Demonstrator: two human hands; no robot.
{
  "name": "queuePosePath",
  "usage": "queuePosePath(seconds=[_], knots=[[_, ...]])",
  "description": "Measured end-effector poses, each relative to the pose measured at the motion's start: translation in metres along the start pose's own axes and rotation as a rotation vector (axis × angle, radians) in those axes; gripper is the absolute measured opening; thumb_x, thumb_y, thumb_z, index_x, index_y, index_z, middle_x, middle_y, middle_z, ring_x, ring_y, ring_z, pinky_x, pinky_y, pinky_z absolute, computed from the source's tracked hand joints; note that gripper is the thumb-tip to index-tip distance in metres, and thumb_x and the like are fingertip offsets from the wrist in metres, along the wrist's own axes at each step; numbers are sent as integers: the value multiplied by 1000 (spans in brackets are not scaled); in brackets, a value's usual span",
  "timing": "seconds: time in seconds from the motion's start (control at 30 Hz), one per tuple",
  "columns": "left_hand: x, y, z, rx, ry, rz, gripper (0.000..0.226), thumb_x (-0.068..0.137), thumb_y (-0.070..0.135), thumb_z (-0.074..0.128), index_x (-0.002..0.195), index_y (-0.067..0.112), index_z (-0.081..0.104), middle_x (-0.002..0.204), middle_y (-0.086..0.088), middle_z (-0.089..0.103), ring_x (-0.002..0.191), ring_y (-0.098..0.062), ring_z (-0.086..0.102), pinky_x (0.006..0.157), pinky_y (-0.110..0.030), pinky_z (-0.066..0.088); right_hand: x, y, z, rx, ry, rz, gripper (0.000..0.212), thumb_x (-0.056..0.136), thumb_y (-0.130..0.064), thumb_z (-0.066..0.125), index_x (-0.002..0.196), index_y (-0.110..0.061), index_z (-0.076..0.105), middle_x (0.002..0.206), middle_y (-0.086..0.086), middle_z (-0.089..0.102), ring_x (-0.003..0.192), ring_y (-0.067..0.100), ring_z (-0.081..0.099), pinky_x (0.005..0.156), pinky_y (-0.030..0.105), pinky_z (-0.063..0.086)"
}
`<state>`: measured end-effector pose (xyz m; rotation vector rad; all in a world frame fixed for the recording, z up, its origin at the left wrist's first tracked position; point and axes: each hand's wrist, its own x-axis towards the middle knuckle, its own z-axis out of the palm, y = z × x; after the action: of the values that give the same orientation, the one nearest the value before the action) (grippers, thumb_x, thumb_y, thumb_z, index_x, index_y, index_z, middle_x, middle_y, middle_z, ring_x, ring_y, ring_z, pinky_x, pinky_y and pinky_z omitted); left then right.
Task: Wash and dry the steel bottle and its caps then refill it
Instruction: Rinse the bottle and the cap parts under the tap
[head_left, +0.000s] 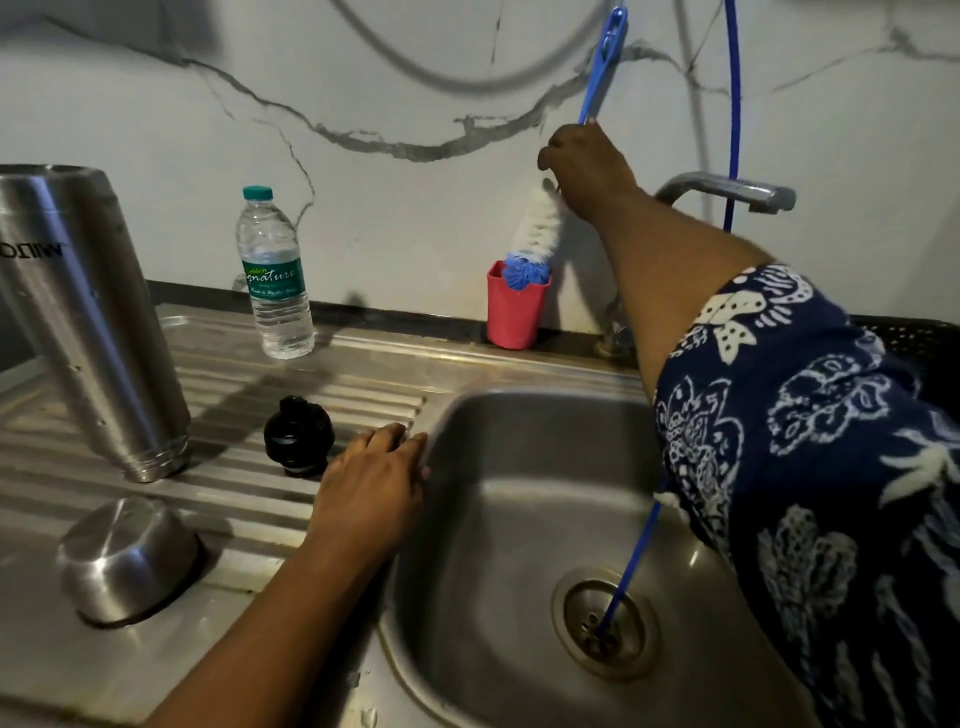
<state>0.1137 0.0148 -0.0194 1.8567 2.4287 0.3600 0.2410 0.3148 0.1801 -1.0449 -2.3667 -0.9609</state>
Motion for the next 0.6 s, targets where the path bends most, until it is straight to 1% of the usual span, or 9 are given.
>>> queuePosePath(seconds=[0.07,0.13,0.27,0.3,0.37,0.47,0.53,0.57,0.6], knots=[[0,0,0,-2,3,0,53,101,41,35,151,30,21,158,2,18,143,-23,20,114,-39,22,-4,-3,-2,121,61,41,39,87,10,41,121,1,57,123,24,52,117,39,44,104,39,29],[-1,0,-1,0,9,1,52,101,41,34,151,30,21,158,2,18,142,-22,21,113,-39,22,-7,-4,-6,198,87,66,43,88,9,41,127,-1,53,130,21,49,123,37,41,106,37,27],[-1,1,-1,5,21,7,52,101,40,33,151,29,23,158,2,20,141,-22,23,112,-38,23,-10,-1,-13,244,99,59,48,89,9,41,135,-3,46,143,16,41,137,32,29,111,37,24],[-1,1,-1,3,21,7,51,101,40,33,151,29,23,157,2,21,141,-22,23,112,-37,24,-12,0,-15,260,127,57,50,88,10,42,135,-4,46,143,15,42,137,32,31,111,37,25],[-2,2,-2,-4,24,5,51,101,40,34,150,29,24,157,2,22,141,-22,24,112,-37,24,-18,-2,-25,353,221,100,54,83,12,41,133,-7,50,136,15,49,129,32,40,105,33,31],[-2,2,-3,1,31,9,51,101,38,35,150,28,27,156,1,25,139,-22,26,110,-36,25,-49,-17,-49,599,410,311,48,85,6,37,126,-10,55,123,12,57,118,26,48,90,25,37],[-4,3,-5,3,30,15,50,101,37,35,149,27,28,156,0,26,139,-23,28,109,-35,26,-82,-34,-59,739,503,435,40,86,5,41,119,-9,58,117,11,60,112,25,52,89,25,41],[-4,2,-5,-4,25,15,50,101,37,36,149,27,29,155,-1,26,139,-23,28,109,-35,27,-99,-45,-56,831,487,526,37,87,4,43,118,-9,58,119,10,59,112,23,54,90,24,43],[-5,2,-6,-12,19,15,50,100,37,36,149,26,30,155,-1,27,138,-24,28,109,-36,27,-116,-55,-51,922,418,640,36,90,2,45,122,-11,55,126,9,55,115,22,53,92,23,43]])
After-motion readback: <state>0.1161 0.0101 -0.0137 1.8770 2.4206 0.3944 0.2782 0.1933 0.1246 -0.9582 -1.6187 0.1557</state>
